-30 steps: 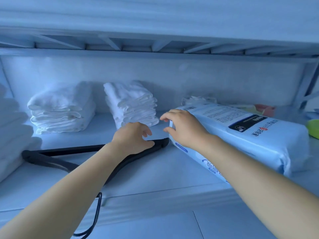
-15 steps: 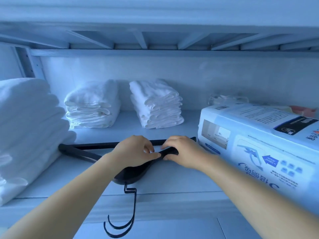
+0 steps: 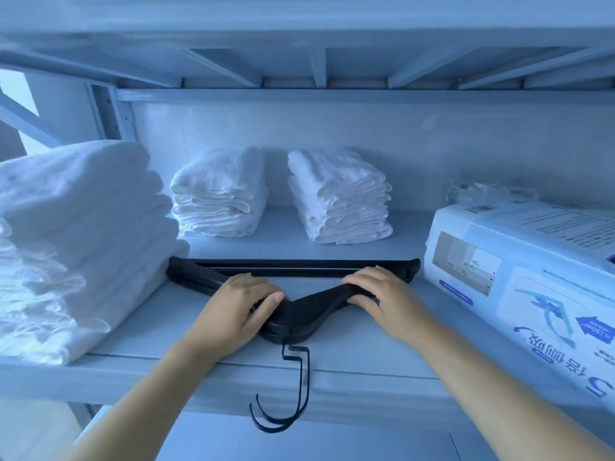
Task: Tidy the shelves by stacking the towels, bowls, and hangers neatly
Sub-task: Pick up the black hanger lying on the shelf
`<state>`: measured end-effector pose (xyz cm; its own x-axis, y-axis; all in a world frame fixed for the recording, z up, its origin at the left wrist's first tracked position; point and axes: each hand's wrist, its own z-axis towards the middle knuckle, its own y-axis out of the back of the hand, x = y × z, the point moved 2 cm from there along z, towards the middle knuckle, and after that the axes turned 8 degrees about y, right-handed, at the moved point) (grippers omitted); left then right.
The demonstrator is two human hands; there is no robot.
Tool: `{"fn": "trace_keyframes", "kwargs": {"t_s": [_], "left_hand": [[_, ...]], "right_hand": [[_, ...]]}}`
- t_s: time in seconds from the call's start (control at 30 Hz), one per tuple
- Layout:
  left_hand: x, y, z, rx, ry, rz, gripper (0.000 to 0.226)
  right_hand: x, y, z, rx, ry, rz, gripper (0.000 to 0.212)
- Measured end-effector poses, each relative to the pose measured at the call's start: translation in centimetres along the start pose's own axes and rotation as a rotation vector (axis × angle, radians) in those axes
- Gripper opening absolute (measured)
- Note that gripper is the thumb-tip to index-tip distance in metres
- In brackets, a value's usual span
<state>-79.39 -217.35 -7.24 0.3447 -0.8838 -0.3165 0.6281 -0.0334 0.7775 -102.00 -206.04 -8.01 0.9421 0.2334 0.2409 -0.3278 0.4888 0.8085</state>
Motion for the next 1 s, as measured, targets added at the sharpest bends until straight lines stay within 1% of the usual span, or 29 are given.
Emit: {"fn": "trace_keyframes", "kwargs": {"t_s": [0.1,0.2,0.3,0.37,0.5,0.63,0.7,0.83,0.87,0.93,1.0], "left_hand": [[0.0,-0.2,0.1,0.007,0.01,0.0,0.043],[0.0,-0.3,0.0,0.009,0.009,-0.014,0.042],[0.0,-0.1,-0.1,0.051,-0.021,0.006,0.036],[0.0,-0.2,-0.1,0.086,-0.058,0.04,0.037],[0.6,-0.5,0.2,0.09,-0.1,0.077,0.061],[1.1,-0.9,1.7,0.131,-0.033,0.119,0.09],[1.1,-1.1,1.9,0.125,-0.02,0.128,0.095],[0.9,-0.9,1.6,0.078,-0.089,0.13,0.085],[0.8,-0.7,1.5,0.07,-0.1,0.113,0.079],[0.7,-0.4,1.3,0.058,-0.104,0.035,0.058],[0.6,0.0,1.4,0.049,-0.08,-0.061,0.048]], "right_hand": [[0.0,0.0,-0.1,-0.009,-0.011,-0.017,0.028],[0.4,-0.2,-0.3,-0.022,0.003,-0.068,0.034],[1.5,-0.2,-0.5,-0.035,0.111,-0.094,0.037],[2.1,-0.3,-0.5,-0.055,0.164,-0.115,0.036],[2.7,-0.6,0.0,-0.078,0.177,-0.163,0.037],[2.1,-0.6,1.2,-0.062,0.112,-0.133,0.042],[2.0,-0.6,1.3,-0.058,0.078,-0.116,0.042],[2.1,-0.6,0.7,-0.027,0.077,-0.115,0.04],[2.0,-0.5,0.6,-0.01,0.063,-0.119,0.041],[1.8,0.0,0.2,0.005,0.022,-0.122,0.044],[1.7,1.0,-0.2,-0.018,-0.022,-0.114,0.045]]}}
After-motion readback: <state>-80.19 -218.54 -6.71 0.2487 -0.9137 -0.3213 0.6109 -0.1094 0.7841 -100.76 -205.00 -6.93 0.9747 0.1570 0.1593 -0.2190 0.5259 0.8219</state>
